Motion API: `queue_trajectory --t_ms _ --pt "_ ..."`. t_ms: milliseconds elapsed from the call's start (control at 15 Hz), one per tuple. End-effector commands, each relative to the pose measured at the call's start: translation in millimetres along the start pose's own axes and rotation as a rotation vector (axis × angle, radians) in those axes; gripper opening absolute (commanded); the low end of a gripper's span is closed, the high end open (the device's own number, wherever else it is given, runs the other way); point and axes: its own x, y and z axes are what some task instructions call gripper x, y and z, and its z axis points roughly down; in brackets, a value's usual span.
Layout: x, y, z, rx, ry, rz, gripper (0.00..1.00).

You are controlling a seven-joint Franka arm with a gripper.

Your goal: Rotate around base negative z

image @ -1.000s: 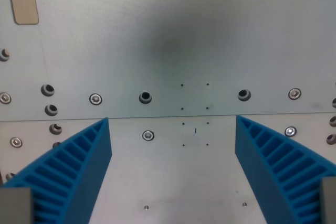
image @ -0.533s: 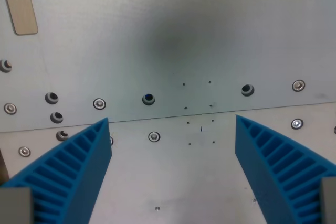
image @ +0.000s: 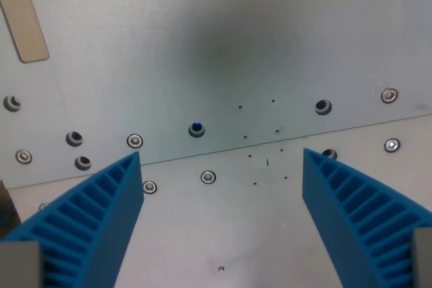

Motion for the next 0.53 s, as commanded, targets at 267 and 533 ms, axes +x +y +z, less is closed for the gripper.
queue_trajectory --t_ms 267,533 --pt "-0.4 0.1 -2.5 0.006 0.002 0.206 1.0" --pt "-0.4 0.1 -2.5 0.007 0.002 0.26 1.0"
